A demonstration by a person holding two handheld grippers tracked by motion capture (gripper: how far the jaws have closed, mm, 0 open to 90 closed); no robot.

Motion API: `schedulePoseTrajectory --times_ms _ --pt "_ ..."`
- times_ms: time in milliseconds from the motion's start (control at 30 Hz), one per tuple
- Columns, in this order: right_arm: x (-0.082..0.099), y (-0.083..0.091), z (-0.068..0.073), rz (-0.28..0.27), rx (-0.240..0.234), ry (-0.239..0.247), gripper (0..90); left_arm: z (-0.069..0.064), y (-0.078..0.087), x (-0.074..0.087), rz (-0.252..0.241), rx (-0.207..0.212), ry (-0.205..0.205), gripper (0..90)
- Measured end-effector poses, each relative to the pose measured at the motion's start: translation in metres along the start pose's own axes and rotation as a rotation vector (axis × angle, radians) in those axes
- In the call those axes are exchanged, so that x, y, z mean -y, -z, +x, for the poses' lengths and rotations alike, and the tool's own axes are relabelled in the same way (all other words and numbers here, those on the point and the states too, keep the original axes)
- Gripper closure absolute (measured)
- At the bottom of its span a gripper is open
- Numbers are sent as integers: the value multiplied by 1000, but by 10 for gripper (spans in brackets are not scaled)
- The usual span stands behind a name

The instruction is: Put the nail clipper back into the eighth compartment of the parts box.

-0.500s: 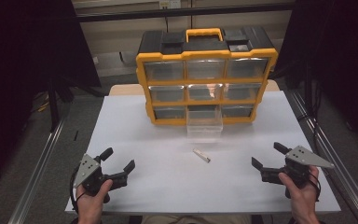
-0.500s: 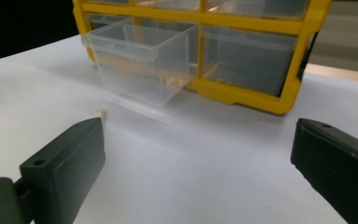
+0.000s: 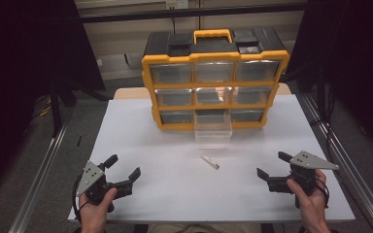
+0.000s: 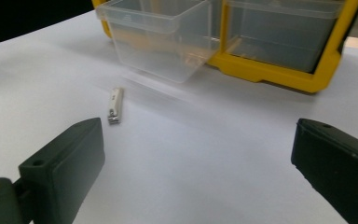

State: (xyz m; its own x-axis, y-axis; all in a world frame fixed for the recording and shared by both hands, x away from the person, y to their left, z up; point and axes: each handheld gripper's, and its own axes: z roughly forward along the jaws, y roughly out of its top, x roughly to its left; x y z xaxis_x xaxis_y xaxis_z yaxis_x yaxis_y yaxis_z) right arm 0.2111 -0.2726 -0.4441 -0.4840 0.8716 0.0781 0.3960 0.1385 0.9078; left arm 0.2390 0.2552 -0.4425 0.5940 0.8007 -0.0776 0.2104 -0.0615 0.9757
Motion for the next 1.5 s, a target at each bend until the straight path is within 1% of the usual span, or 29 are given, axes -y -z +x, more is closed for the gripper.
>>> schedulePoseTrajectory --times_ms 67,100,167,200,233,367,400,433,467,500,567,633,700,733,767,800,933,1000,1133,1167,1200,1233,1267,1300,1333,1367,1400,1433,1500 --pt "-1 -5 4 11 -23 16 19 0 1 -1 -4 -1 -1 59" --pt "-1 -6 5 15 -21 18 19 0 2 -1 -4 -2 -2 59" --pt "-1 -8 7 19 -35 32 19 0 2 -1 5 0 -15 59" --pt "-1 -8 7 19 -35 32 19 -1 0 -1 -6 -1 4 59" --pt "-1 -9 8 21 -40 35 19 -1 -1 -1 -8 4 3 59" --pt "0 -15 9 51 -69 -1 19 0 -4 -1 5 -4 8 59" --pt "0 -17 9 56 -87 -19 18 0 -4 -1 5 -4 7 59" --pt "0 -17 9 56 -87 -19 18 1 -3 -1 7 -10 3 59" --pt "-1 -19 11 72 -94 -14 17 0 -3 -1 7 -12 4 59" --pt "-2 -20 12 78 -97 -13 17 0 -3 -1 4 -5 8 59" --pt "-3 -22 15 91 -108 -11 17 -1 -2 -1 3 -11 8 59" --pt "-5 -25 19 102 -117 8 17 -1 0 -1 -4 -5 7 59" --pt "-6 -27 21 108 -120 12 17 -1 0 -1 -1 -9 6 59" --pt "-8 -32 26 107 -137 17 18 -1 0 -1 -1 -9 7 59" --pt "-8 -32 26 107 -137 17 18 0 1 -1 3 -8 2 59" --pt "-9 -38 30 124 -160 30 18 0 0 0 -2 -1 7 59" --pt "-12 -45 36 138 -177 33 19 0 1 -1 -2 -1 11 59" --pt "-16 -50 39 145 -177 36 26 1 0 0 -2 1 31 59" --pt "-20 -57 41 180 -215 39 21 1 1 0 -2 4 27 59" --pt "-21 -59 41 188 -222 37 21 0 0 0 -12 0 37 59" --pt "-22 -61 42 192 -228 36 21 0 0 0 -12 0 37 59" --pt "-24 -63 42 200 -234 40 22 0 0 0 -3 3 31 59" --pt "-24 -63 42 200 -234 40 22 0 0 0 -5 6 37 59" --pt "-25 -65 43 213 -234 39 24 0 0 0 -2 -7 28 59" --pt "-27 -68 43 219 -238 38 28 0 0 0 4 -4 24 59" --pt "-29 -70 43 233 -250 33 38 -1 0 0 2 -5 19 59" --pt "-33 -75 43 263 -274 33 72 -1 0 0 5 2 16 59" --pt "-34 -77 43 274 -291 34 85 -2 0 0 2 3 19 59" --pt "-35 -79 44 286 -299 38 80 -2 0 0 2 -4 15 59"
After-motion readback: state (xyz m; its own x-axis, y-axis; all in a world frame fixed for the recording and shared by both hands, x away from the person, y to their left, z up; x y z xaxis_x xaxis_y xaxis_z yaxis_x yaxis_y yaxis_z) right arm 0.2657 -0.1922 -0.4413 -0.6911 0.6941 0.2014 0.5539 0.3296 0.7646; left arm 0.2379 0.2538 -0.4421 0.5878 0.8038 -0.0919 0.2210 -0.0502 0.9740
